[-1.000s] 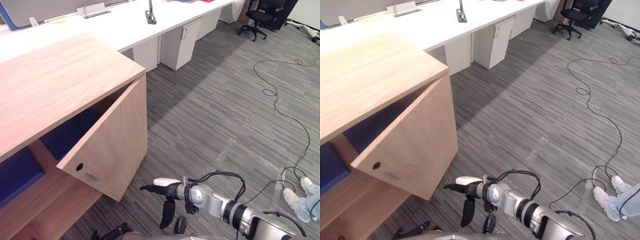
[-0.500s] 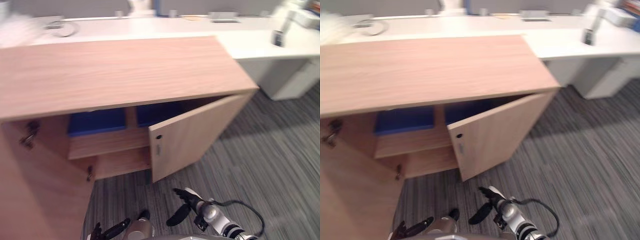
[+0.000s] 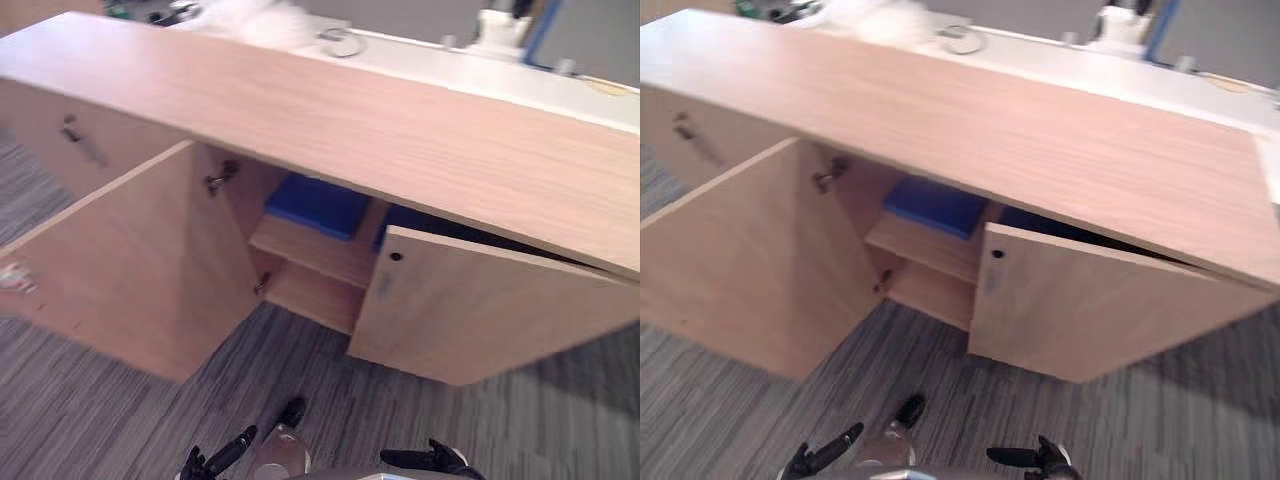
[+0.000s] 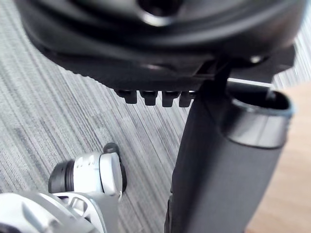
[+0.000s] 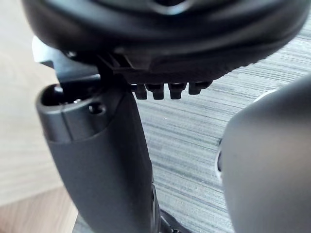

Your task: Walk over to the cabinet, pick up the folder, carry it to the office cabinet, place the folder inside the office cabinet, then close the office cabinet door

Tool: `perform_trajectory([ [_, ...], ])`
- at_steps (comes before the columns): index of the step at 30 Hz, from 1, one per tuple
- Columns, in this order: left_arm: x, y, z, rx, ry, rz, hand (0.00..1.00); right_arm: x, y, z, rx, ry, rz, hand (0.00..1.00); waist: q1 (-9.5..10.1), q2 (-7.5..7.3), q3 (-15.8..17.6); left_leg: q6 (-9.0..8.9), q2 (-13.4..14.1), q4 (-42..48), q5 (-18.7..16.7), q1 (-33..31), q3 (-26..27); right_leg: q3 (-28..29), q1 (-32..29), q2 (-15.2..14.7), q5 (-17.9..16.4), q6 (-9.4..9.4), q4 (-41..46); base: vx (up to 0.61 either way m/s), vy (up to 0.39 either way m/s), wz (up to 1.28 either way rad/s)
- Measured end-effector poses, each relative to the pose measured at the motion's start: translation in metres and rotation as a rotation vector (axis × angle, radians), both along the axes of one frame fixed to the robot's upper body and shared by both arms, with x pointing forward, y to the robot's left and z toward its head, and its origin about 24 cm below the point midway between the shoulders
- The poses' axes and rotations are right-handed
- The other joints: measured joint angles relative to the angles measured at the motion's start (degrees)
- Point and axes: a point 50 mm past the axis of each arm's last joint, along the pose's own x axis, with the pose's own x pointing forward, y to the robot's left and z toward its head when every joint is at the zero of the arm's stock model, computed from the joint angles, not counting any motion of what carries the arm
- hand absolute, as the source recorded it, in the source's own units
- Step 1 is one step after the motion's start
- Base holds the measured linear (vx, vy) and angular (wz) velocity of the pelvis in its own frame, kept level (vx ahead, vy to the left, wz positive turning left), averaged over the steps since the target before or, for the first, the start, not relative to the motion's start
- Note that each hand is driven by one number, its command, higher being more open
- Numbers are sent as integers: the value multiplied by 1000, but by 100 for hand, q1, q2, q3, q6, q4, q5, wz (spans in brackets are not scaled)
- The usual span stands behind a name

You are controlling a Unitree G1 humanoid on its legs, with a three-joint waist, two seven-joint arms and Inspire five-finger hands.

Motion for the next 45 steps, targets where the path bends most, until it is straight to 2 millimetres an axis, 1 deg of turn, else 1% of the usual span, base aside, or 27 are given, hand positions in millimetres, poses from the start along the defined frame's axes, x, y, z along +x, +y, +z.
perform_trajectory([
  [1, -1, -2, -1, -7, 3, 7, 100, 3, 3, 1, 19, -16, -29, 100, -23, 13, 12, 340, 438, 443, -294, -25, 1719, -198, 148, -65, 0, 1, 45, 183, 35, 78],
  [3, -2, -1, -1, -7, 3, 2, 100, 7, 5, 2, 44, -34, -100, 100, -20, 38, 14, 628, 560, 700, -502, 20, 2648, -309, 263, -158, -4, 5, 88, 260, 134, 61],
  [4, -2, 0, -1, -5, 10, -7, 100, 9, 6, 2, 61, -47, -153, 100, -15, -10, 12, 623, 434, 588, -525, 55, 2670, -352, 287, -246, -10, 18, 95, 265, 183, 55],
  [5, -1, 5, -1, 8, 16, -30, 100, 14, 11, 3, 89, -69, -206, 100, -17, -124, -27, 643, 106, 209, -430, 145, 2628, -418, 260, -405, 5, 28, 83, 251, 168, 70],
  [6, -2, 8, -1, 15, 28, -59, 100, 15, 13, 3, 108, -75, -245, 100, -81, -198, -54, 720, -246, -440, -152, 386, 2551, -501, 271, -570, 161, -31, 76, 236, 160, 65],
  [7, -3, 7, -1, 12, 32, -65, 100, 14, 12, 3, 115, -75, -270, 100, -83, -186, -69, 754, -381, -788, 9, 552, 2510, -497, 277, -606, 273, -117, 61, 252, 178, 66],
  [8, -5, 4, -3, 0, 41, -72, 100, 10, 10, 1, 122, -64, -312, 100, -85, -89, -119, 804, -529, -1436, 305, 823, 2372, -476, 294, -568, 395, -165, -79, 196, 164, 53],
  [9, -6, 2, -4, -11, 46, -79, 100, 8, 10, 1, 126, -54, -327, 100, -77, -29, -98, 815, -627, -1860, 483, 1079, 2262, -497, 331, -511, 403, -147, -268, 113, 111, 50],
  [11, -7, 1, -5, -20, 51, -79, 100, 6, 11, 0, 128, -45, -328, 100, -83, 13, -51, 842, -734, -2197, 608, 1411, 2152, -499, 340, -519, 411, -141, -448, 18, 77, 34],
  [14, -10, 0, -5, -39, 41, -73, 100, 5, 8, 0, 123, -49, -343, 100, -110, 59, -120, 770, -832, -2551, 730, 1747, 1928, -483, 379, -523, 498, 12, -536, -20, 20, 30],
  [16, -8, 0, -4, -55, 14, -34, 100, 9, 4, 2, 120, -67, -368, 100, -54, 27, -137, 706, -832, -2554, 718, 1725, 1927, -496, 382, -502, 503, 67, -610, 2, -64, 7],
  [18, -6, -4, -3, -80, -24, 16, 100, 12, -3, 3, 108, -75, -379, 100, -75, 101, -92, 689, -851, -2556, 717, 1691, 1925, -504, 386, -486, 505, 100, -708, -10, -49, 1],
  [21, -3, -3, 3, -82, -83, 64, 100, 4, -9, 1, 96, -59, -405, 100, -88, 93, -65, 687, -898, -2556, 683, 1691, 1879, -577, 444, -486, 504, 98, -778, 33, -28, 11],
  [22, 1, 4, 6, -65, -111, 87, 100, -1, -9, 0, 95, -48, -409, 100, -88, 67, -52, 693, -930, -2556, 657, 1693, 1826, -631, 480, -489, 496, 79, -805, 72, -37, 17],
  [27, 18, 58, 32, 107, -212, 165, 100, -6, -9, -1, 95, -33, -409, 100, -112, 1, -8, 714, -976, -2551, 517, 1858, 1748, -638, 648, -506, 604, -94, -794, 96, -14, 8],
  [28, 18, 82, 44, 191, -224, 176, 100, -6, -9, -1, 99, -34, -407, 100, -111, -4, -24, 715, -962, -2525, 460, 1936, 1748, -629, 683, -505, 669, -125, -740, 112, -2, -3],
  [29, 19, 92, 50, 227, -231, 180, 100, -5, -9, -1, 102, -37, -405, 100, -111, 0, -25, 714, -943, -2522, 445, 1950, 1749, -625, 680, -502, 707, -134, -715, 112, -1, -4],
  [30, 21, 107, 60, 282, -243, 180, 100, -1, -8, 0, 108, -45, -401, 100, -108, 4, -25, 716, -907, -2519, 439, 1961, 1747, -621, 669, -484, 764, -188, -682, 87, -4, -2],
  [32, 22, 141, 85, 423, -247, 170, 100, 6, -6, 1, 123, -62, -388, 100, -84, 12, -24, 717, -787, -2518, 439, 2024, 1736, -601, 675, -397, 1008, -190, -632, 106, -21, -6],
  [34, 22, 167, 106, 553, -211, 149, 100, 8, -6, 2, 129, -72, -380, 100, -55, 86, -38, 717, -625, -2517, 439, 2159, 1724, -573, 658, -366, 1171, -224, -383, 98, -41, -16],
  [35, 22, 178, 116, 613, -184, 143, 100, 9, -6, 2, 130, -76, -379, 100, -46, 161, -38, 716, -535, -2516, 439, 2221, 1675, -561, 635, -344, 1043, -257, -317, 68, -50, -21],
  [36, 23, 184, 122, 651, -167, 138, 100, 10, -6, 3, 133, -81, -377, 100, -39, 181, -37, 716, -475, -2517, 439, 2266, 1641, -581, 623, -329, 898, -234, -444, 39, -58, -18],
  [38, 32, 190, 130, 696, -163, 115, 100, 10, -9, 4, 129, -90, -376, 100, -34, 203, -37, 708, -444, -2516, 437, 2297, 1633, -581, 495, -343, 903, -224, -860, -25, -74, -3],
  [39, 42, 191, 134, 712, -174, 95, 100, 9, -12, 4, 120, -92, -378, 100, -47, 191, -51, 570, -452, -2517, 388, 2300, 1611, -586, 333, -403, 1067, -128, -910, -87, -85, 11],
  [41, 51, 188, 134, 702, -185, 77, 100, 1, -19, 3, 102, -76, -387, 100, -37, 241, -155, 433, -414, -2520, 357, 2291, 1583, -505, 368, -355, 1033, 19, -973, -77, -113, 4],
  [43, 55, 184, 134, 716, -163, 29, 100, -4, -28, 3, 80, -69, -390, 100, -43, 333, -211, 381, -370, -2524, 367, 2279, 1584, -487, 369, -287, 1031, 21, -1046, -56, -108, -8],
  [45, 66, 180, 142, 744, -195, -30, 100, -17, -38, 2, 50, -44, -400, 100, 0, 393, -270, 301, -344, -2547, 372, 2242, 1576, -482, 368, -231, 1029, 22, -1129, -48, -68, 0],
])
